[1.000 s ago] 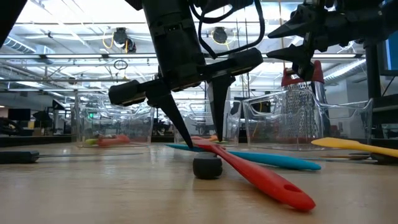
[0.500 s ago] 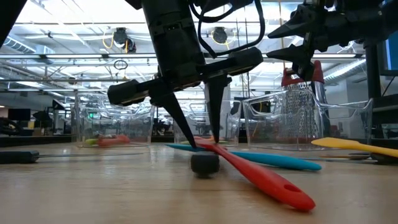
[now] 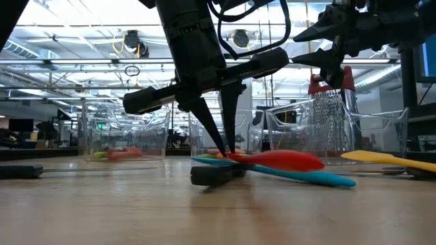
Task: Pick & Place Kitchen Items
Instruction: Put the red silicone spatula into the middle bin
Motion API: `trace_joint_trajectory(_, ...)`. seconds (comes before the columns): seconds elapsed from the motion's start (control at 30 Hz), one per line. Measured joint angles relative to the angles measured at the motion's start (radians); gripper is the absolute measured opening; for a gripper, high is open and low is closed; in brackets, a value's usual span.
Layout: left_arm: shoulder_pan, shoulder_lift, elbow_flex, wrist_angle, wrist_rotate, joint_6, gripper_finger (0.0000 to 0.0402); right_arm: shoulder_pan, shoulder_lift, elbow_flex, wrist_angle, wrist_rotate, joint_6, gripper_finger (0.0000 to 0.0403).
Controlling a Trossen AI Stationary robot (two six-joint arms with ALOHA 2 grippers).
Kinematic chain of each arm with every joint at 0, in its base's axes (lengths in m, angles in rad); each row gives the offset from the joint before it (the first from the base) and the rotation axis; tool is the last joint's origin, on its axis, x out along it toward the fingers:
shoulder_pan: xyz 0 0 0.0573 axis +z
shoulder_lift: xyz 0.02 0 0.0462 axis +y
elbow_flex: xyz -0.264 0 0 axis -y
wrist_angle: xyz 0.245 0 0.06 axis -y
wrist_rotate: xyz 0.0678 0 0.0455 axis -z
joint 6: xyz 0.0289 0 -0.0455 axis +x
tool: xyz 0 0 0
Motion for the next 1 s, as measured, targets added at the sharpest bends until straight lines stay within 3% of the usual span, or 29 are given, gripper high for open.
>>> trace_joint_trajectory(0.2, 0.0, 0.0, 0.0, -0.001, -0.003, -0.001, 0.0003, 0.0, 0.0, 0.0, 0.0, 0.0, 0.0, 0.0171)
trace_joint_trajectory(1.0, -0.001, 0.001, 0.0, 0.05, -0.027, -0.002, 0.0001, 0.0, 0.0, 0.0, 0.0, 0.0, 0.0, 0.0171)
